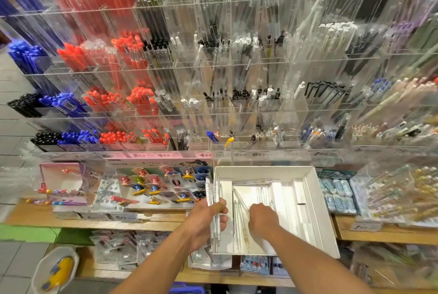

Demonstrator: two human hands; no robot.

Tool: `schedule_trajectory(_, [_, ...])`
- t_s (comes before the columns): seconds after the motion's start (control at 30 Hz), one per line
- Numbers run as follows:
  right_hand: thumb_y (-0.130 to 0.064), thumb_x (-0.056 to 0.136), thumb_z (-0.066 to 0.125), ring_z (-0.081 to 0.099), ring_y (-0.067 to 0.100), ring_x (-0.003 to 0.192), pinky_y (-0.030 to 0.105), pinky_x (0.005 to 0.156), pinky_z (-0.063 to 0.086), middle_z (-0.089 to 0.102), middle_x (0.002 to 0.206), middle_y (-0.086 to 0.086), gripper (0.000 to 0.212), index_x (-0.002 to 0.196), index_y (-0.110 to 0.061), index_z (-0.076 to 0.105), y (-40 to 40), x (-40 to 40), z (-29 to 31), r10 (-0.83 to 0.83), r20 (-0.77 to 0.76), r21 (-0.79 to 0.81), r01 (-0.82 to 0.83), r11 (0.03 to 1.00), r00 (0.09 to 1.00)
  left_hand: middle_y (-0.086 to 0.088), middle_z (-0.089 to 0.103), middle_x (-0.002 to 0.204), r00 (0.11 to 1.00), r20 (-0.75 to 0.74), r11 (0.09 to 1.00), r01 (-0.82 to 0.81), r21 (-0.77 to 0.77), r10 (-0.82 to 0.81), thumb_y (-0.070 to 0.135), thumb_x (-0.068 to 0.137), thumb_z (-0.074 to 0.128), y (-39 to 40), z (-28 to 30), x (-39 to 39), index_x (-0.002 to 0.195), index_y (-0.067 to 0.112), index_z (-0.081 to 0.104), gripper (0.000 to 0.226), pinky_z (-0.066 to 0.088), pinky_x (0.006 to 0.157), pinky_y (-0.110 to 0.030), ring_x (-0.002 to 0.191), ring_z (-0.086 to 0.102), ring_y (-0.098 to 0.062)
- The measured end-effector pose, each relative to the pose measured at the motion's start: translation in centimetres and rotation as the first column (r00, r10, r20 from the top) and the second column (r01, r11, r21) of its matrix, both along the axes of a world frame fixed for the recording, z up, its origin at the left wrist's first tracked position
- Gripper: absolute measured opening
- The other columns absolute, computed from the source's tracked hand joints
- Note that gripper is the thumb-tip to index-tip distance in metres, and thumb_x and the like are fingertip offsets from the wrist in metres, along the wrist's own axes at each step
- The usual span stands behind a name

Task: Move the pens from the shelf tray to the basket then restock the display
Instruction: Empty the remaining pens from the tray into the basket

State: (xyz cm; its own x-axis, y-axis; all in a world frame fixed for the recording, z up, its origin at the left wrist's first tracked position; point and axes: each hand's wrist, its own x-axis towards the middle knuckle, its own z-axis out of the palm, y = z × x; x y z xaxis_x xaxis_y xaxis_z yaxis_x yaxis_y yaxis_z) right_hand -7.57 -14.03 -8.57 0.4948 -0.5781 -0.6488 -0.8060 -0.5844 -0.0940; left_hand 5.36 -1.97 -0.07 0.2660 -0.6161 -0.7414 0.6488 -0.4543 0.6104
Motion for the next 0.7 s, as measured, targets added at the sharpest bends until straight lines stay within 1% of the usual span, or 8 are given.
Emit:
schedule_trajectory(0.07, [-0.003,0.084,0.055,0.068,0.019,0.079,0.026,0.063,0.052,0.068,0.086,0.002,0.014,0.087,-0.014,0.064,0.3,-0.4,-0.3,0.017,-0.025,-0.001,-0.017,1.000,1.000,-0.013,0.056,0.080,1.000,0.007,1.000,-0.003,0.005,0.003,0.002,0.097,0.057,-0.2,-0.1,0.0,0.107,0.002,0.056,0.010,0.049,0.054,-0.030,0.060,0.054,-0.019])
schedule_trajectory(0.17, [-0.017,0.086,0.057,0.064,0.017,0.075,0.024,0.059,0.046,0.063,0.080,-0.003,0.004,0.083,-0.017,0.060,0.2,-1.3,-0.5,0.004,0.012,0.011,-0.004,1.000,1.000,-0.014,0.057,0.080,1.000,-0.006,1.000,0.000,-0.008,0.000,0.000,0.096,0.057,-0.3,-0.3,-0.1,0.104,0.002,0.057,0.008,0.050,0.055,-0.031,0.060,0.056,-0.020])
schedule_trajectory(0.27, [-0.026,0.088,0.057,0.054,0.018,0.075,0.027,0.061,0.041,0.052,0.083,-0.003,0.015,0.098,-0.017,0.050,-1.2,-2.3,0.1,-0.063,0.106,0.048,0.058,0.997,0.992,-0.012,0.059,0.077,1.000,-0.011,1.000,0.006,-0.017,-0.006,-0.001,0.097,0.055,-0.4,-0.5,-0.1,0.100,0.003,0.057,0.006,0.051,0.056,-0.030,0.059,0.057,-0.019])
schedule_trajectory(0.33, [-0.024,0.091,0.055,0.056,0.019,0.075,0.028,0.058,0.041,0.055,0.088,0.000,0.016,0.101,-0.017,0.046,-2.5,-3.1,1.2,-0.117,0.218,0.115,0.094,0.989,0.969,-0.011,0.058,0.076,1.000,-0.011,1.000,0.011,-0.025,-0.011,-0.001,0.097,0.054,-0.5,-0.6,-0.2,0.099,0.003,0.057,0.006,0.049,0.055,-0.030,0.058,0.055,-0.018])
schedule_trajectory(0.43, [-0.027,0.093,0.057,0.057,0.009,0.063,0.019,0.052,0.038,0.062,0.080,-0.003,0.008,0.095,-0.020,0.054,-4.5,-3.8,4.0,-0.210,0.458,0.188,0.136,0.973,0.864,-0.009,0.058,0.077,0.994,0.085,0.997,0.069,-0.039,-0.065,0.002,0.097,0.056,-0.8,-1.0,-0.1,0.095,0.006,0.059,0.005,0.043,0.052,-0.028,0.053,0.048,-0.014])
schedule_trajectory(0.5, [-0.029,0.092,0.063,0.051,0.009,0.060,0.020,0.056,0.040,0.058,0.075,-0.003,0.015,0.087,-0.017,0.058,-5.4,-3.6,6.5,-0.297,0.580,0.285,0.153,0.946,0.758,-0.005,0.056,0.076,0.976,0.193,0.993,0.114,-0.038,-0.105,0.007,0.093,0.065,-1.2,-1.0,-0.2,0.096,0.008,0.060,0.006,0.040,0.051,-0.027,0.052,0.042,-0.012])
schedule_trajectory(0.6, [-0.028,0.092,0.065,0.055,0.011,0.059,0.023,0.056,0.046,0.059,0.071,-0.002,0.017,0.082,-0.016,0.059,-5.9,-2.2,9.6,-0.473,0.615,0.542,0.097,0.835,0.631,-0.002,0.057,0.075,0.953,0.268,0.988,0.152,-0.033,-0.138,0.012,0.082,0.078,-2.2,-0.7,-0.5,0.106,0.010,0.063,0.029,0.039,0.049,-0.025,0.050,0.044,-0.008])
schedule_trajectory(0.7, [-0.022,0.094,0.063,0.057,0.013,0.056,0.021,0.052,0.043,0.063,0.069,0.003,0.011,0.090,-0.011,0.061,-5.7,-0.6,10.5,-0.612,0.582,0.714,0.024,0.700,0.535,-0.004,0.062,0.077,0.952,0.228,0.974,0.220,-0.043,-0.205,0.019,0.077,0.084,-2.8,-0.3,-1.0,0.111,0.008,0.065,0.041,0.038,0.048,-0.025,0.049,0.046,-0.006])
